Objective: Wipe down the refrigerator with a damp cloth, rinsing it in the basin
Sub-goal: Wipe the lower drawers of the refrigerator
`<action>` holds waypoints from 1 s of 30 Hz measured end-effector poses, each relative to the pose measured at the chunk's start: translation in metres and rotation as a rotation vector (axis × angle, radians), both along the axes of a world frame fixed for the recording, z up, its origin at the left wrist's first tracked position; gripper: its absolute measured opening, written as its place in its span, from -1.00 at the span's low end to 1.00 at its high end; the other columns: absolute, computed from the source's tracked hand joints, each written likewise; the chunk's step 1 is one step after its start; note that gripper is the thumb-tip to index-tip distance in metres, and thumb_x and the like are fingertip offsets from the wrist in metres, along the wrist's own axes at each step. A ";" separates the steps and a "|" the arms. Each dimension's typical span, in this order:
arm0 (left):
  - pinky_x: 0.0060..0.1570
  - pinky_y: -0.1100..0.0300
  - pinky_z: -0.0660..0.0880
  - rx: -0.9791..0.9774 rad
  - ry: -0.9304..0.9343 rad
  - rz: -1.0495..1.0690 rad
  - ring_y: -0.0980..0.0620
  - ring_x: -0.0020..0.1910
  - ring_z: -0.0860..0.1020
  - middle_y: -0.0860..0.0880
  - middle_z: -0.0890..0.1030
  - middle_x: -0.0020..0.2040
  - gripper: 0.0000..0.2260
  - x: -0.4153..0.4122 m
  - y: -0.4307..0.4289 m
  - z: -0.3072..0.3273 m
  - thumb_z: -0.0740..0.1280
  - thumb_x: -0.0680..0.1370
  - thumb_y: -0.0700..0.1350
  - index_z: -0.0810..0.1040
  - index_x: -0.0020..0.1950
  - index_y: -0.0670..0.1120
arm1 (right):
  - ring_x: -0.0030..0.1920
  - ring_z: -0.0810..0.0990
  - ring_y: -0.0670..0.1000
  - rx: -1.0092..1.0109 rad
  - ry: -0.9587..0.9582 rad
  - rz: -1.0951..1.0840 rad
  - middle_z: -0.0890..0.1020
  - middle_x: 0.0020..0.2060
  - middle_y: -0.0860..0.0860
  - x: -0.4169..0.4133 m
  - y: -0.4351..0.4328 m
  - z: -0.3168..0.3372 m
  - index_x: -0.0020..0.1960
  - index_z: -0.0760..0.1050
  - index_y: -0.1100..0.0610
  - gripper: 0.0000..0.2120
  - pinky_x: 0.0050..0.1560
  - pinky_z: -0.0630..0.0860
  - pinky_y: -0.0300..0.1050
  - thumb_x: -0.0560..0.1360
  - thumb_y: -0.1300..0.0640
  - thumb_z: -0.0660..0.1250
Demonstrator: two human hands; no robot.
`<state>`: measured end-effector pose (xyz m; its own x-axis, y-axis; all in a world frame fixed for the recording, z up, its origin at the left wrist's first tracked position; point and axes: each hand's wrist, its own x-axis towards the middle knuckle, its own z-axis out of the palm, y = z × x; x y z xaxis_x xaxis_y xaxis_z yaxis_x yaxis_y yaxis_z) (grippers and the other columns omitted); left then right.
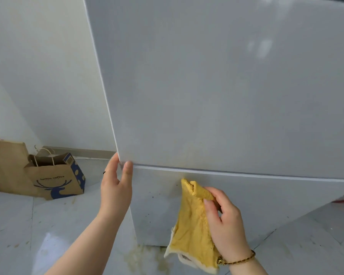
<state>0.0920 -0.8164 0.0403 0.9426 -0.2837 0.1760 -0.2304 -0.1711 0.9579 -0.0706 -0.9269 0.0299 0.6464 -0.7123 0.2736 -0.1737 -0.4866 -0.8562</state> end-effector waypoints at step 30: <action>-0.03 0.17 0.33 -0.548 -0.318 -0.016 -0.07 0.03 0.46 -0.10 0.51 0.04 -0.46 0.031 -0.036 -0.065 0.15 0.44 0.10 0.38 0.33 -0.18 | 0.38 0.15 0.14 -1.065 -0.483 -0.616 0.23 0.38 0.10 0.116 -0.015 -0.063 0.37 0.19 0.19 -0.52 0.43 0.03 -0.04 0.59 -0.09 -0.03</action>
<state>0.1230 -0.8526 -0.0250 0.8169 -0.0864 0.5703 -0.5166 0.3305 0.7899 0.0451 -0.9419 -0.0327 -0.0237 -0.1469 0.9889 -0.3941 -0.9077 -0.1443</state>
